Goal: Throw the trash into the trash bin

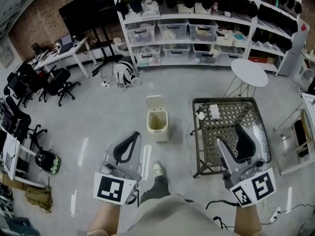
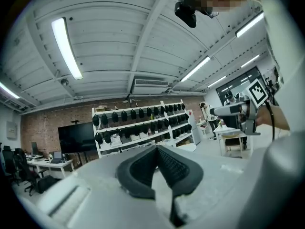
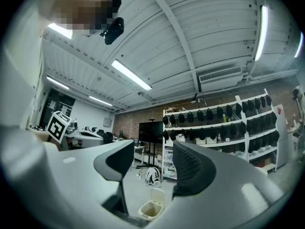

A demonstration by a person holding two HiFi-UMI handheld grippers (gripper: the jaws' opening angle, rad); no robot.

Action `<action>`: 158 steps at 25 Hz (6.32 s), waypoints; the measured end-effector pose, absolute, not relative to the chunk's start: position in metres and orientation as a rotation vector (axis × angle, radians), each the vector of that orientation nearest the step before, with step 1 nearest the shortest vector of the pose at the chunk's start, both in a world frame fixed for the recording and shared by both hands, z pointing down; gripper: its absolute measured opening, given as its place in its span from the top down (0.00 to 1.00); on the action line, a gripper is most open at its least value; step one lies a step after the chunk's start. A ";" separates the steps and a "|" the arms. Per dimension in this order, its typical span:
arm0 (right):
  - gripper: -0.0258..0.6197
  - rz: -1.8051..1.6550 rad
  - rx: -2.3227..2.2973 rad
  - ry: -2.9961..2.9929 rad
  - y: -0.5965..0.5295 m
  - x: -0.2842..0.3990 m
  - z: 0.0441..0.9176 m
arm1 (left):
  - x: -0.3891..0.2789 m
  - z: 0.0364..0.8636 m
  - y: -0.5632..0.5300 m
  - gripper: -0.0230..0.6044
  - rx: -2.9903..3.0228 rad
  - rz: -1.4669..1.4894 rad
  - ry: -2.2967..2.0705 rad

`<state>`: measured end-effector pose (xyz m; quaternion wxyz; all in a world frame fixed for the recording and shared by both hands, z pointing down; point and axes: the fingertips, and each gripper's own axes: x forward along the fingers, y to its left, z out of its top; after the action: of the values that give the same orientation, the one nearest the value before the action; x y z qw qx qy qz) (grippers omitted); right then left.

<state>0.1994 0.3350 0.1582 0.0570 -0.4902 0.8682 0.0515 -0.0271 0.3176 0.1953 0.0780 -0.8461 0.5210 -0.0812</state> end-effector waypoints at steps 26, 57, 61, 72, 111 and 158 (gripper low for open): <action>0.57 0.038 -1.597 2.754 0.068 0.047 0.182 | -0.163 0.219 0.065 0.96 -2.641 -0.235 1.562; 0.57 -0.058 -1.770 2.713 -0.084 0.039 0.206 | -0.184 0.251 -0.090 0.96 -2.760 -0.290 1.491; 0.57 -0.050 -1.859 2.670 -0.091 0.081 0.208 | -0.145 0.247 -0.108 0.96 -2.780 -0.287 1.414; 0.57 0.010 -2.246 2.573 -0.092 0.232 0.248 | 0.009 0.261 -0.145 0.96 -2.968 -0.185 1.080; 0.40 -1.423 -2.477 2.567 -0.079 0.386 0.743 | 0.194 0.580 -0.149 0.96 -3.220 -1.104 0.683; 0.53 -0.835 -1.415 3.377 -0.191 0.009 0.584 | -0.142 0.526 -0.174 0.96 -2.954 -0.975 1.635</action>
<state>0.0090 -0.1911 0.5844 -0.3022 -0.3592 0.8572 -0.2119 -0.1416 -0.1736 0.5259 -0.1851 -0.8261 0.4571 -0.2726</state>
